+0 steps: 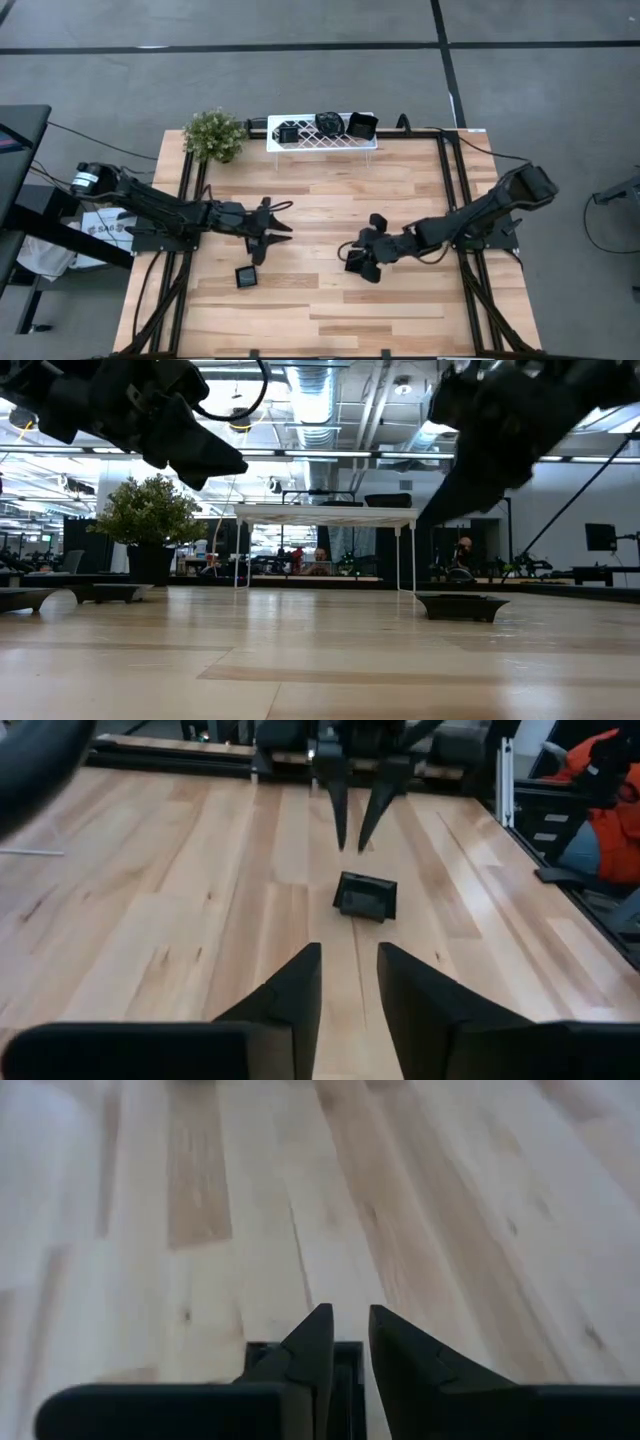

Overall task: Pick & Place Mini shaped plates
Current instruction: Stack the black square plate on top of the black square plate on the shelf

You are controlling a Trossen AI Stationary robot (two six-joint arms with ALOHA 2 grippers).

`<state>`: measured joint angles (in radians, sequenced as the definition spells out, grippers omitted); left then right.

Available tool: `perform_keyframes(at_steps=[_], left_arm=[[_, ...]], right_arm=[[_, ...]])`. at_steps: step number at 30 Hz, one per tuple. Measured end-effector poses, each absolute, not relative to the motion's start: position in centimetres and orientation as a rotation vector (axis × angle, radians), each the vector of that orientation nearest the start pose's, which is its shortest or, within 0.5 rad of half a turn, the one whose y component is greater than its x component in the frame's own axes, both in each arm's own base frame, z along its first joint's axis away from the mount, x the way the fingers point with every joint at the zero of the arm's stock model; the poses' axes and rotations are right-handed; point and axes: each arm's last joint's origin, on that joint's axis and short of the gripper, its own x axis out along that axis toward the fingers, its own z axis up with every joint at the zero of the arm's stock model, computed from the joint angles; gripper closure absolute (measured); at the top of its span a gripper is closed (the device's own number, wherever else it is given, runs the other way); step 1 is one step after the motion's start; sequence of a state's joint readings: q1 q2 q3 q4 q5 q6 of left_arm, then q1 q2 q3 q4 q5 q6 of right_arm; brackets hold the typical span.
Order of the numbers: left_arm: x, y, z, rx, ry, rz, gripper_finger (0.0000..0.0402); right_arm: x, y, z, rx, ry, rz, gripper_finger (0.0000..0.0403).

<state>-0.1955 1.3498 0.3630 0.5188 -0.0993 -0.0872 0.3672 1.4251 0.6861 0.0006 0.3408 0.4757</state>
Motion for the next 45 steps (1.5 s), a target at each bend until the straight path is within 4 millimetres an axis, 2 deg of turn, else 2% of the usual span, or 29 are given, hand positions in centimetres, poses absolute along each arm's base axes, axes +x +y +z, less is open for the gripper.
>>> perform_keyframes(at_steps=[3,7,20,30,36,40,45], left_arm=[[23.0,-4.3,14.6,-0.023,0.471,-0.101,0.0295],[23.0,-4.4,14.9,-0.035,0.447,-0.150,0.0295],[23.1,-4.5,15.1,-0.045,0.424,-0.187,0.0295],[23.1,-4.6,15.1,-0.048,0.424,-0.196,0.0295],[23.1,-4.6,15.1,-0.050,0.428,-0.195,0.0295],[23.1,-4.6,15.0,-0.044,0.430,-0.196,0.0295],[23.1,-4.6,15.0,0.004,0.425,-0.206,0.0295]], right_arm=[[26.9,9.3,16.7,0.145,0.667,-0.115,0.0339],[27.6,9.7,16.5,0.140,0.658,-0.093,0.0341],[26.8,9.4,15.8,0.109,0.806,-0.063,0.0343],[28.6,9.7,14.5,0.148,0.713,-0.056,0.0343],[29.1,9.0,13.8,0.144,0.749,-0.094,0.0343],[29.1,8.3,14.5,0.152,0.731,-0.115,0.0343],[28.8,7.8,16.9,0.170,0.637,-0.138,0.0343]])
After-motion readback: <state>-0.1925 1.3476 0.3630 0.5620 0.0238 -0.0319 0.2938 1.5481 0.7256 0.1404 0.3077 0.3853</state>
